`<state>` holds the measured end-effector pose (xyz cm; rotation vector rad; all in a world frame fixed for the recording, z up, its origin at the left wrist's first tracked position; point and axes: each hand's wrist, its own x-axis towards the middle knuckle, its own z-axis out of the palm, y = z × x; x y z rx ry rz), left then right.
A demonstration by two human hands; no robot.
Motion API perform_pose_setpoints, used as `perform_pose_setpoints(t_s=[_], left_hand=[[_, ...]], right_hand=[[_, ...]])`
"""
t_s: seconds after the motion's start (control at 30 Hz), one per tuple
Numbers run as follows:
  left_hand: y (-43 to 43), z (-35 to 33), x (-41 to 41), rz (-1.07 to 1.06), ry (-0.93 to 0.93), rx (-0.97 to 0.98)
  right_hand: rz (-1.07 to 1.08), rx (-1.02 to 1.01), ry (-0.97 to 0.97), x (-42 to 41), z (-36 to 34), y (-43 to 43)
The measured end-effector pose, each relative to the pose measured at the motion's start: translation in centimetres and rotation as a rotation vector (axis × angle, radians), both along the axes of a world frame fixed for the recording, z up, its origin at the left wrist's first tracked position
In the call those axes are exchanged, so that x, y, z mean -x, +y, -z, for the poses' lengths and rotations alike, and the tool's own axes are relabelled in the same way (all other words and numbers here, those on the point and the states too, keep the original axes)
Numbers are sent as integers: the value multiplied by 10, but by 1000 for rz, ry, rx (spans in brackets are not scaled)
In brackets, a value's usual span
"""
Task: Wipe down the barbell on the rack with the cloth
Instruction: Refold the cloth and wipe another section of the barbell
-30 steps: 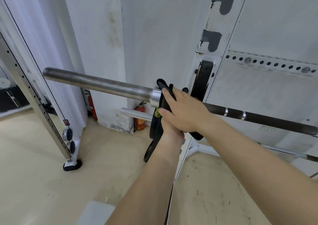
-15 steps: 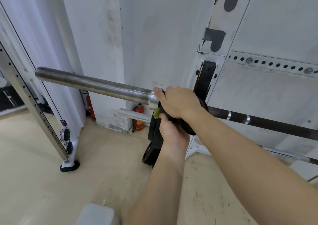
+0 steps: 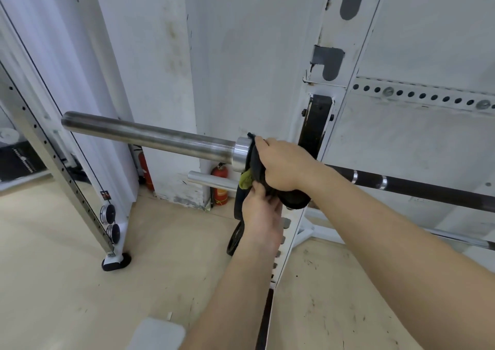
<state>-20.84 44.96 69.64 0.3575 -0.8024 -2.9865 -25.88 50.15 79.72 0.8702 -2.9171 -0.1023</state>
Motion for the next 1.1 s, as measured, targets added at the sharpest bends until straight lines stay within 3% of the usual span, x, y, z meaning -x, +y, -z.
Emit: perform_pose_setpoints(t_s=[0.07, 0.23, 0.33, 0.4, 0.47, 0.53, 0.63, 0.77, 0.93, 1.03, 1.1], left_hand=[[-7, -2, 0, -12, 9, -13], [11, -30, 20, 8, -65, -296], [19, -27, 18, -5, -64, -291], [17, -23, 16, -34, -68, -248], [12, -22, 13, -80, -64, -152], [5, -28, 2, -109, -105, 38], [3, -45, -12, -229, -104, 401], [19, -71, -12, -492, 138, 1155], [66, -74, 13, -321, 246, 2076], [104, -61, 14, -387, 400, 2430], [122, -62, 13, -404, 507, 2490]], right_hand=[[4, 10, 10, -1, 1, 5], [44, -139, 309, -33, -7, 20], [109, -116, 391, -48, -2, 28], [78, 1, 342, -42, 8, 24], [0, 129, 150, -30, 9, 21], [-13, 226, 19, -19, 3, 22], [7, 243, 166, -20, 0, 40], [177, 286, 409, -38, 10, 96], [330, 221, 559, -48, 22, 202], [462, 113, 526, -54, 26, 258], [558, 67, 492, -59, 29, 286]])
